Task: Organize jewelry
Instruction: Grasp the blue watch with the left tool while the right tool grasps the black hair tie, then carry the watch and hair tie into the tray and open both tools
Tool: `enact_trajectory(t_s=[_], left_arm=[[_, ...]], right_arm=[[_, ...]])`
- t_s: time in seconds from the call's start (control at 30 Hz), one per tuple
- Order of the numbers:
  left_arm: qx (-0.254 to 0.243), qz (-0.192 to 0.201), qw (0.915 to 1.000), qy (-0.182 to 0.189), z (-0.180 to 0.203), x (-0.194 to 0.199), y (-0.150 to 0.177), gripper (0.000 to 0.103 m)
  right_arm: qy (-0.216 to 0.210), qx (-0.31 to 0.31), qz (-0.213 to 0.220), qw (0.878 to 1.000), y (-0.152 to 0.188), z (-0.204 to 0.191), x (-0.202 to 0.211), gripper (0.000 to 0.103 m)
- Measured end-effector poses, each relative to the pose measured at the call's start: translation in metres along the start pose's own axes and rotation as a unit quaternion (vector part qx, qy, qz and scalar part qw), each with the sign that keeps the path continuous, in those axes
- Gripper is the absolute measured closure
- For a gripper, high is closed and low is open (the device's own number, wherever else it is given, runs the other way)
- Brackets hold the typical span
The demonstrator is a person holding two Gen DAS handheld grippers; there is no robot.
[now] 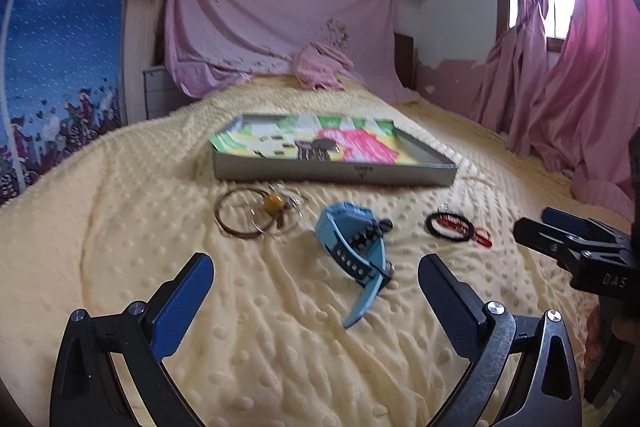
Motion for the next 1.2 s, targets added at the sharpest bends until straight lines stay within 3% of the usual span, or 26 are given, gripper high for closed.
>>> enact_trajectory(t_s=[0.07, 0.13, 0.23, 0.33, 0.4, 0.47, 0.53, 0.67, 0.77, 1.0, 1.13, 1.2], left_arm=[[-0.005, -0.014, 0.9999, 0.007, 0.002, -0.004, 0.007, 0.001], [-0.009, -0.026, 0.9995, 0.014, 0.005, -0.008, 0.012, 0.009], [-0.016, -0.050, 0.9984, 0.023, 0.010, -0.018, 0.019, 0.020], [-0.017, -0.068, 0.9971, 0.028, 0.013, -0.028, 0.022, 0.029], [-0.010, -0.075, 0.9966, 0.033, 0.013, -0.033, 0.023, 0.032], [-0.002, -0.080, 0.9961, 0.037, 0.014, -0.039, 0.022, 0.036], [0.008, -0.083, 0.9957, 0.041, 0.013, -0.044, 0.020, 0.039], [0.026, -0.094, 0.9942, 0.044, 0.014, -0.057, 0.019, 0.049], [0.038, -0.112, 0.9920, 0.044, 0.013, -0.067, 0.022, 0.063], [0.059, -0.137, 0.9884, 0.029, 0.008, -0.078, 0.026, 0.088], [0.070, -0.137, 0.9879, 0.014, 0.000, -0.077, 0.025, 0.096], [0.078, -0.138, 0.9873, 0.011, -0.001, -0.075, 0.025, 0.097]], right_arm=[[-0.005, -0.007, -0.014, 1.000, 0.007, 0.001, -0.007, 0.036], [-0.006, -0.011, -0.026, 1.000, 0.013, 0.001, -0.014, 0.045], [-0.017, -0.016, -0.038, 0.999, 0.020, -0.001, -0.025, 0.046], [-0.028, -0.011, -0.048, 0.998, 0.025, -0.007, -0.034, 0.055], [-0.036, -0.013, -0.052, 0.998, 0.028, -0.010, -0.040, 0.055], [-0.049, -0.016, -0.056, 0.997, 0.029, -0.014, -0.047, 0.067], [-0.058, -0.010, -0.061, 0.996, 0.030, -0.017, -0.056, 0.070], [-0.069, 0.000, -0.073, 0.995, 0.035, -0.025, -0.069, 0.070], [-0.074, 0.006, -0.083, 0.994, 0.038, -0.030, -0.078, 0.077], [-0.084, 0.026, -0.120, 0.989, 0.046, -0.040, -0.100, 0.078], [-0.089, 0.011, -0.113, 0.990, 0.046, -0.038, -0.099, 0.097], [-0.091, 0.001, -0.108, 0.990, 0.045, -0.035, -0.098, 0.097]])
Point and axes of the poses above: each gripper's, at about its wrist camera, not at the fingertips, and x roughly against the way its jaws point, z to its right, y to its underside, the point moved 10 cm from there along -x, roughly the way its jaws point, and after that the axes turned 13 degrees about z, right-handed, at the moved point
